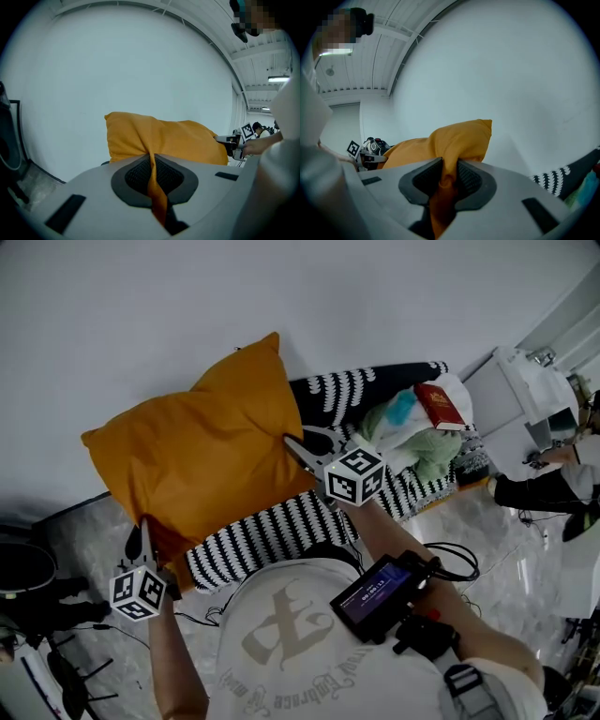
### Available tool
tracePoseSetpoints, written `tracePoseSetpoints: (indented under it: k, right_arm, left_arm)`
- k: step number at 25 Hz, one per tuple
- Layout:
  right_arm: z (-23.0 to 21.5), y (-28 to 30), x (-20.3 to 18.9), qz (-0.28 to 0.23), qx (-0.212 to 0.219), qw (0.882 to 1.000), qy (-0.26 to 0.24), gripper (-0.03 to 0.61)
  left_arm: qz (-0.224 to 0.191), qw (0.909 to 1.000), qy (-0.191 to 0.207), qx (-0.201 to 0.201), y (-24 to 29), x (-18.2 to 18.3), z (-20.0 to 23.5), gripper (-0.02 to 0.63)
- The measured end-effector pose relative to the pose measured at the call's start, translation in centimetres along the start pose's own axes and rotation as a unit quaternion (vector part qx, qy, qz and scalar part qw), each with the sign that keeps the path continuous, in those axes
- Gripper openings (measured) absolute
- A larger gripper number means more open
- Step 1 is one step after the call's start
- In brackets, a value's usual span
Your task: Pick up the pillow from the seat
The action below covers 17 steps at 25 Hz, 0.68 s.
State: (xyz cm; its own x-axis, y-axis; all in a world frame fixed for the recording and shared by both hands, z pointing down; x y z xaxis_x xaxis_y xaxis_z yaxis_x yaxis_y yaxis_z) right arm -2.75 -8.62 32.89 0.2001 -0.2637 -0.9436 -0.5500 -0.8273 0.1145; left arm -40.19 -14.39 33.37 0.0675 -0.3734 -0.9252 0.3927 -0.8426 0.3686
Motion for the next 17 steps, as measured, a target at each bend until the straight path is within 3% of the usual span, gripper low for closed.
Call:
tracePoseSetpoints:
  k: [17]
  right_arm:
    - [-0.25,0.18,-0.43,0.007,-0.006,1.0,0.012,0.095]
  left_arm:
    - [0.007,1.0,0.004,-0.005,0.46,0.22,0.23,0.018]
Point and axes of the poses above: the fingertips, and each gripper's own axes: y forward along the fingers, z to its left, x out of its top, the point moved 3 cm from there along -y, backward along the fingers, and after that the axes turned 14 degrees about x, right-handed, at the moved point
